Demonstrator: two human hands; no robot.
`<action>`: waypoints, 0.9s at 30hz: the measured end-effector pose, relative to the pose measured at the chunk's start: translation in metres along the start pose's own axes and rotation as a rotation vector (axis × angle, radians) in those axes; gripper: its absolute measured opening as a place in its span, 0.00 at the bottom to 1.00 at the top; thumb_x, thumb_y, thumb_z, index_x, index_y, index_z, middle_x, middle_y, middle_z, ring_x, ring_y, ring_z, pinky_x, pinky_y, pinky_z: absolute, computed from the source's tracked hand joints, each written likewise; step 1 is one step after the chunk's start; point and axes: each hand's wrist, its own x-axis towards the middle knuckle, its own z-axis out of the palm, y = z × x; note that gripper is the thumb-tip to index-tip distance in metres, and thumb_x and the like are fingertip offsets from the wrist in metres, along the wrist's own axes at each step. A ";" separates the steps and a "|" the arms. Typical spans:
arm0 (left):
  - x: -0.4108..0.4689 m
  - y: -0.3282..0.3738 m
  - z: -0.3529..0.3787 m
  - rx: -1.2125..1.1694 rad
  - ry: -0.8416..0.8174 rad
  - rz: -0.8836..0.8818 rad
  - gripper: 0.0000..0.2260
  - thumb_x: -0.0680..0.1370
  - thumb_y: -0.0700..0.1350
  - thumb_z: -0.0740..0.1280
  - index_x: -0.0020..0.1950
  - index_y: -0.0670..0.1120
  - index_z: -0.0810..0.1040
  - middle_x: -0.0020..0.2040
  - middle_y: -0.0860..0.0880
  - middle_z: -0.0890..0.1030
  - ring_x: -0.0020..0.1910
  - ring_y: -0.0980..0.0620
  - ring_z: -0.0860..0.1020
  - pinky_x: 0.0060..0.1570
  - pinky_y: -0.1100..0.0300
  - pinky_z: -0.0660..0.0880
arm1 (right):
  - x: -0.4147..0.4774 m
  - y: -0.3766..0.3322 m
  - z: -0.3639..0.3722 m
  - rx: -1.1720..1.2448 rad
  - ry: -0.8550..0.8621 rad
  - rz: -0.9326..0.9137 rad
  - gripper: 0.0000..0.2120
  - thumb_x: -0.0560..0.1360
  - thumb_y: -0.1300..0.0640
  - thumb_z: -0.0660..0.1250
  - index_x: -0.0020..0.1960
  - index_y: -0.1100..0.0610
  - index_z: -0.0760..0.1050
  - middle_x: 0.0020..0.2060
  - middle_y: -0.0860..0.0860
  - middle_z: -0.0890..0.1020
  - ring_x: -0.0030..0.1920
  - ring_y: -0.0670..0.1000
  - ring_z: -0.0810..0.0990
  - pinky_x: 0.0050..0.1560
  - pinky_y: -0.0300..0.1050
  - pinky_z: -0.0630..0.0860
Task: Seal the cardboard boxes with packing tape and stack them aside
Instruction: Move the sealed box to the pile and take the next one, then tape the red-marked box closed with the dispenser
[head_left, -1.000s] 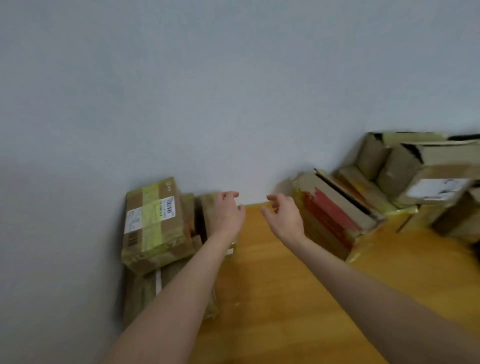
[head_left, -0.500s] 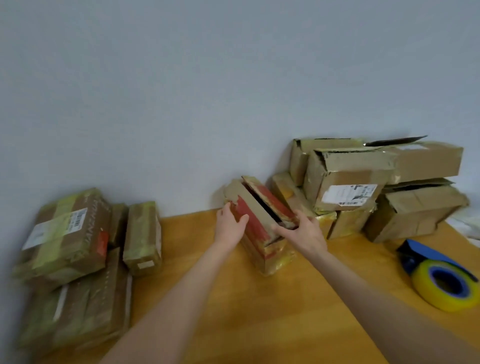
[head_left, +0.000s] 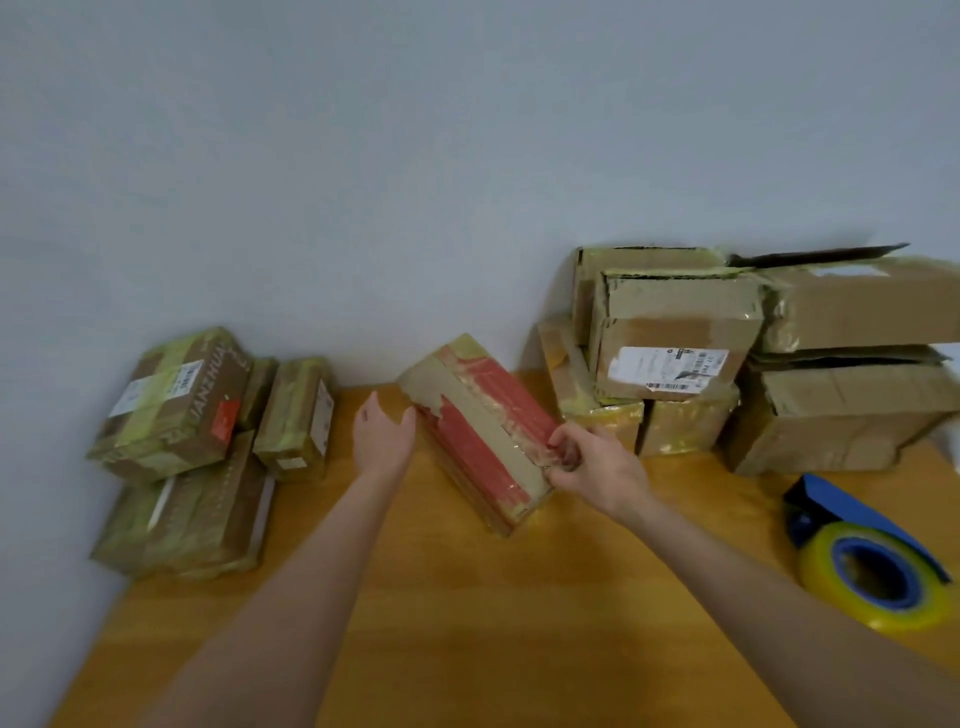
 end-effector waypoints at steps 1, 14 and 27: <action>-0.003 -0.004 0.001 -0.008 -0.012 0.018 0.28 0.81 0.50 0.60 0.78 0.44 0.54 0.77 0.44 0.58 0.76 0.45 0.58 0.72 0.49 0.58 | -0.006 0.008 -0.003 0.015 -0.018 -0.016 0.15 0.70 0.46 0.72 0.54 0.41 0.71 0.53 0.48 0.73 0.49 0.50 0.77 0.49 0.47 0.77; -0.098 0.003 0.061 -0.154 -0.256 0.025 0.23 0.78 0.60 0.62 0.59 0.41 0.72 0.54 0.43 0.79 0.50 0.44 0.78 0.50 0.49 0.76 | -0.071 0.099 -0.063 0.405 0.176 0.399 0.25 0.78 0.46 0.65 0.71 0.57 0.67 0.59 0.54 0.77 0.55 0.56 0.78 0.53 0.55 0.80; -0.200 0.047 0.136 0.062 -0.228 0.178 0.27 0.77 0.64 0.61 0.73 0.57 0.65 0.62 0.49 0.79 0.56 0.47 0.79 0.52 0.49 0.79 | -0.094 0.199 -0.139 0.238 0.063 0.303 0.18 0.74 0.40 0.65 0.56 0.52 0.70 0.44 0.51 0.81 0.45 0.53 0.81 0.50 0.55 0.79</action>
